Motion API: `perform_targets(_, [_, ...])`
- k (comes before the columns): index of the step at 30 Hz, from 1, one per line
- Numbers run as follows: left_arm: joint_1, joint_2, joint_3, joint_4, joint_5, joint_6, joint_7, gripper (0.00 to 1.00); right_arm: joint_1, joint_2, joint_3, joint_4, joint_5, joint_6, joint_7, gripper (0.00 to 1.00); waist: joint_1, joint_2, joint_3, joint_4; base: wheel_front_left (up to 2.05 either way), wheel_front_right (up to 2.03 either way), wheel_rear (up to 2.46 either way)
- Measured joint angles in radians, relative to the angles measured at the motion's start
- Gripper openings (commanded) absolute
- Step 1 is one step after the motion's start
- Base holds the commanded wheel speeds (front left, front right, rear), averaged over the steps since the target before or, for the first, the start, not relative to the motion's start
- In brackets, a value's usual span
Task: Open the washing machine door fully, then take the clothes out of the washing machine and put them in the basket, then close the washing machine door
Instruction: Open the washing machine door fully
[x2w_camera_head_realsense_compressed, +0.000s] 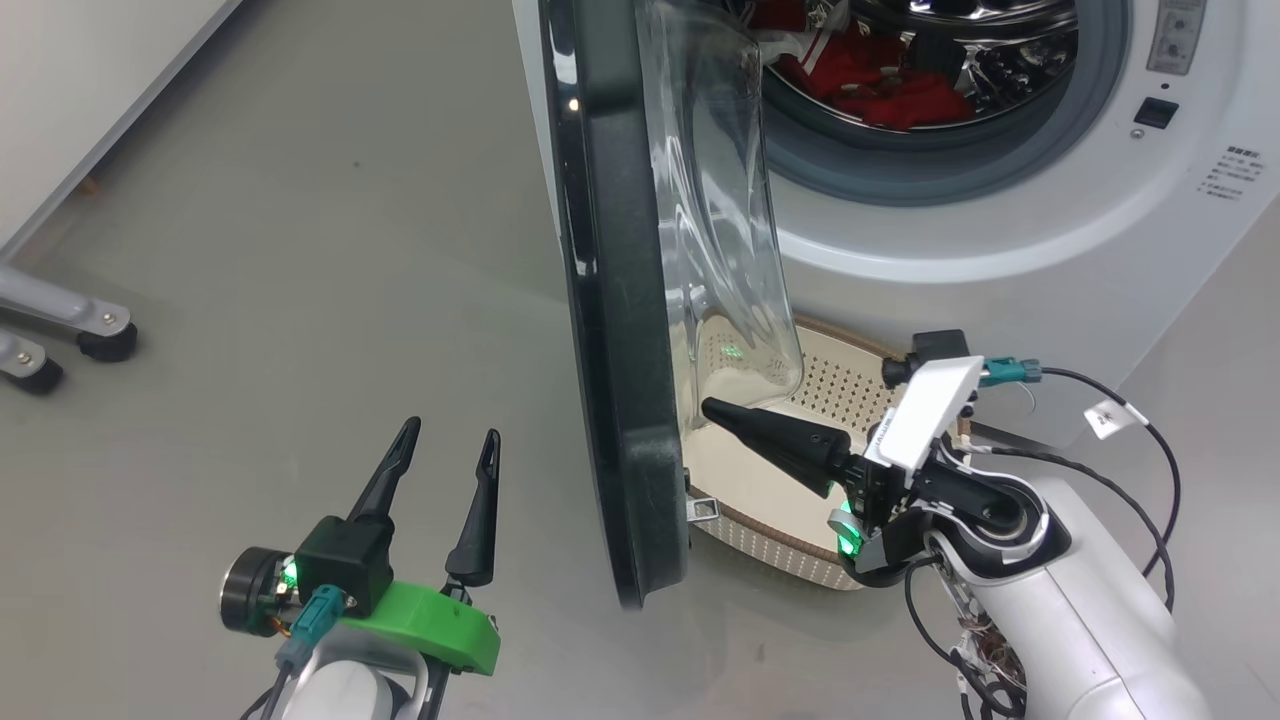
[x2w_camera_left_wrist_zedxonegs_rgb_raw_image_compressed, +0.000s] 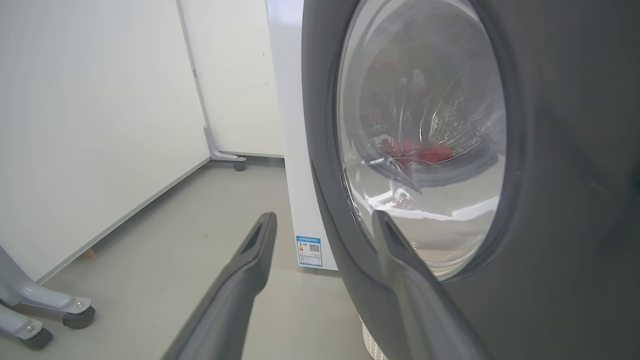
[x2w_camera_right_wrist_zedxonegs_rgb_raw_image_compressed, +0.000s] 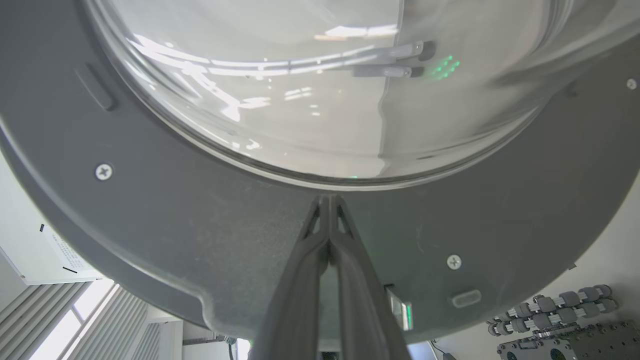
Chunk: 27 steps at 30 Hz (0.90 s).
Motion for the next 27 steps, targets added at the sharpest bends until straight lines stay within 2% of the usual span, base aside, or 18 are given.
perform_targets(11, [0.002,0.000,0.014,-0.005,0.015,0.003,0.000,1.00,0.080,-0.005,-0.099,-0.055,-0.005,0.009,-0.122,0.00,0.0000,0.0000,-0.002,-0.018,0.00,0.00,0.00])
perform_targets(14, [0.002,0.000,0.020,-0.005,0.015,0.004,0.000,1.00,0.109,-0.023,-0.134,-0.074,-0.040,0.017,-0.180,0.00,0.0000,0.0000,-0.002,-0.025,0.00,0.00,0.00])
perform_targets(15, [0.003,0.000,0.024,-0.006,0.015,0.005,0.000,1.00,0.118,-0.032,-0.143,-0.080,-0.049,0.017,-0.196,0.19,0.0000,0.0000,-0.003,-0.027,0.00,0.00,0.00])
perform_targets(17, [0.005,0.000,0.036,-0.007,0.018,0.008,0.000,1.00,0.134,-0.044,-0.153,-0.088,-0.077,0.017,-0.226,0.47,0.0000,0.0000,-0.003,-0.034,0.00,0.00,0.00])
perform_targets(18, [0.007,0.000,0.039,-0.007,0.020,0.008,0.000,1.00,0.143,-0.048,-0.160,-0.095,-0.091,0.018,-0.244,0.80,0.0000,0.0000,-0.004,-0.039,0.00,0.00,0.00])
perform_targets(19, [0.009,0.000,0.040,-0.007,0.021,0.008,0.000,1.00,0.152,-0.053,-0.165,-0.100,-0.107,0.018,-0.263,1.00,0.0000,0.0000,-0.005,-0.043,0.00,0.00,0.00])
perform_targets(27, [0.024,0.001,0.052,-0.003,0.025,0.008,0.000,1.00,0.214,-0.088,-0.215,-0.144,-0.230,0.021,-0.417,1.00,0.0000,0.0000,-0.013,-0.073,0.00,0.00,0.00])
